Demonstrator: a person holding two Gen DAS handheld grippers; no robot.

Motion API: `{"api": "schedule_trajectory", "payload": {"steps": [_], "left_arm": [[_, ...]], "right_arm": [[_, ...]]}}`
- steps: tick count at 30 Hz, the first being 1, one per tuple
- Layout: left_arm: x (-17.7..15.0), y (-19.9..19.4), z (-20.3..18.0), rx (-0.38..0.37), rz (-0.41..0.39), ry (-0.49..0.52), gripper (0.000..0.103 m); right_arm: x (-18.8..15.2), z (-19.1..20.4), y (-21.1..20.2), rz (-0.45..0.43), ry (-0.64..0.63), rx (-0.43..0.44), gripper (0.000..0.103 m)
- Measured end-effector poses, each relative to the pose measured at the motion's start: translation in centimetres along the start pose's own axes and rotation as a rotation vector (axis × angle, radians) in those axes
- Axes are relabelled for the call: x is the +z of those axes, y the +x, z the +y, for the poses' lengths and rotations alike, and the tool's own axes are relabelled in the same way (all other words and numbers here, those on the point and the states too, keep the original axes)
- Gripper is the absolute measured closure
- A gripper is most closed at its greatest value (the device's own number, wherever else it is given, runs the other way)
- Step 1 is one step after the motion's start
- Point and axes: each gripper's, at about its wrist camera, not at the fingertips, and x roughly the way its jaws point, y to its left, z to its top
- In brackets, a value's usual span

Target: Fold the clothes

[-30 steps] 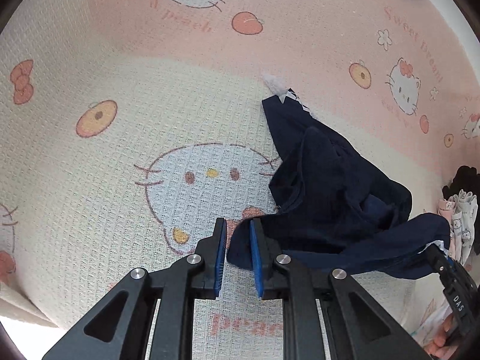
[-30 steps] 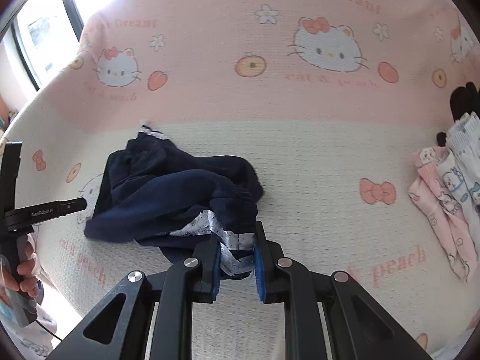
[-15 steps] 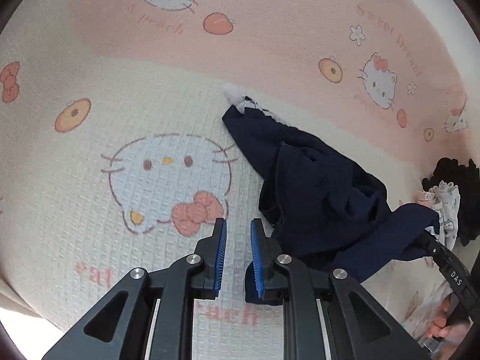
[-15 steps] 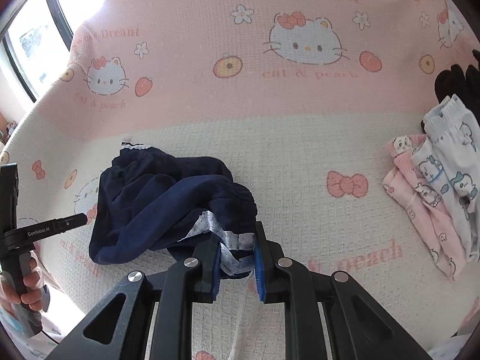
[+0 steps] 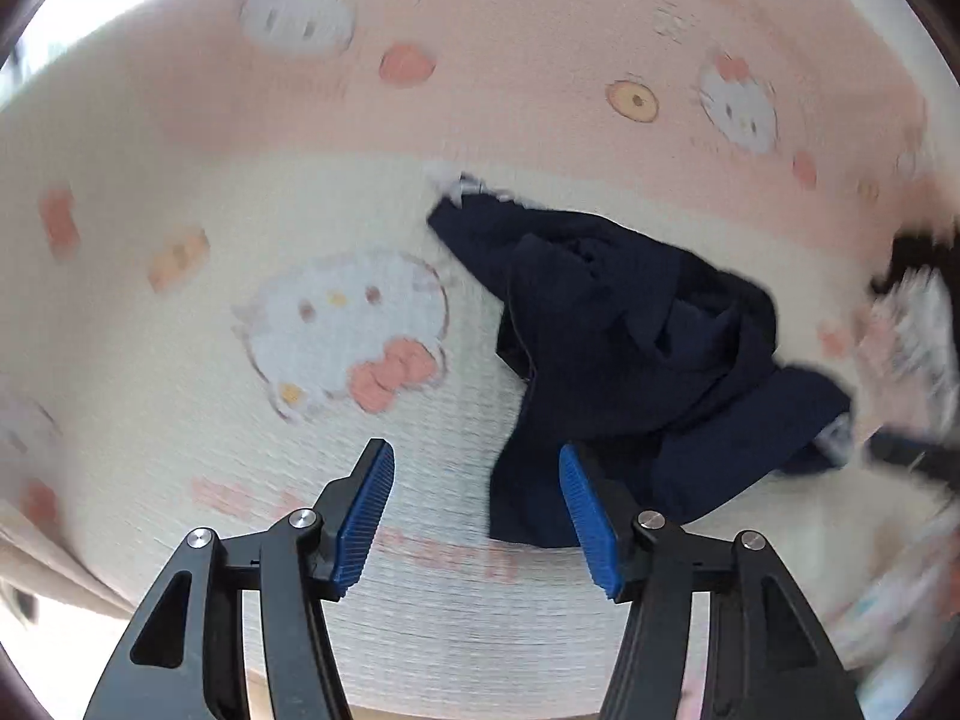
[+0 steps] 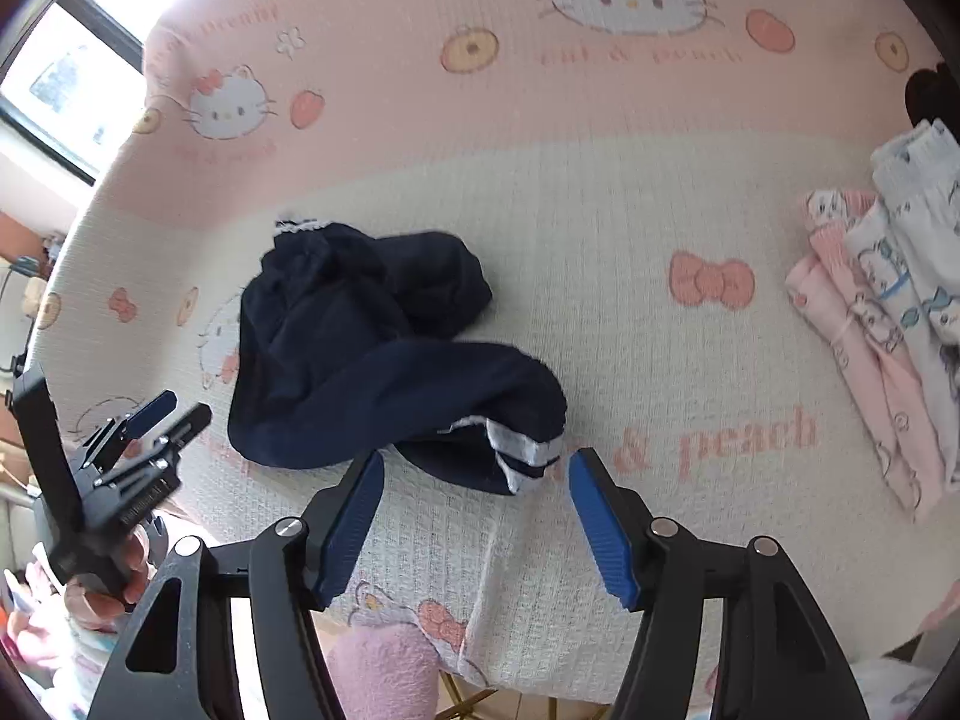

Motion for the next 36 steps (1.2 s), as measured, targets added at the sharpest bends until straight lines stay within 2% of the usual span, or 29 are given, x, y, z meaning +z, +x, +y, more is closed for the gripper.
{"api": "schedule_trajectory", "payload": {"steps": [2,5,8,11,13,15,19,21,22,23,26,29,31,33,36], "left_arm": [[-1.4,-1.6,-0.8,0.063,-0.042,0.112,0.048],[-2.9,-2.9,-1.8,0.072,-0.050,0.192,0.048],[-4.1,-1.2,-4.0,0.097,-0.068,0.248,0.048],[-4.9,0.8,-5.9,0.136,-0.081,0.299,0.048],[-5.5,2.0,-6.6,0.122,-0.058,0.323,0.048],[-5.9,3.3,-7.2,0.063,-0.023,0.332,0.048],[-6.8,3.9,-6.4,-0.013,-0.049,0.253,0.047],[-7.1,4.1,-5.4,-0.032,-0.076,0.220,0.038],[-7.2,4.3,-5.1,-0.024,-0.092,0.226,0.027],[-7.2,4.4,-5.1,-0.005,-0.108,0.247,0.016],[-7.2,4.3,-6.5,0.112,-0.143,0.398,0.007],[-7.9,4.0,-9.5,0.316,-0.213,0.610,0.007],[-9.1,4.1,-11.2,0.410,-0.280,0.740,0.007],[-10.0,4.2,-12.0,0.448,-0.325,0.825,0.008],[-10.1,3.6,-12.1,0.411,-0.342,0.877,0.008]], "right_arm": [[0.2,-0.1,-0.3,-0.006,-0.028,-0.015,0.037],[0.7,-0.5,-0.2,-0.007,-0.017,0.032,0.037],[0.7,-1.4,0.3,-0.015,0.055,0.137,0.037],[0.4,-2.1,0.7,-0.045,0.092,0.179,0.037],[0.3,-2.4,1.1,-0.044,0.111,0.173,0.037],[0.0,-2.7,1.4,-0.037,0.114,0.163,0.037],[-0.4,-2.6,1.6,-0.052,0.083,0.126,0.037],[-0.5,-2.6,1.8,-0.045,0.078,0.129,0.037],[-0.6,-2.7,2.0,-0.039,0.087,0.142,0.037],[-0.7,-2.8,2.2,-0.033,0.097,0.154,0.037],[-1.0,-2.9,2.7,-0.008,0.154,0.233,0.037],[-1.2,-3.0,3.3,0.008,0.231,0.311,0.037],[-1.2,-3.1,3.8,0.017,0.289,0.353,0.037],[-1.1,-3.3,4.5,0.028,0.349,0.393,0.037],[-0.9,-3.0,5.3,0.057,0.372,0.422,0.037]]}}
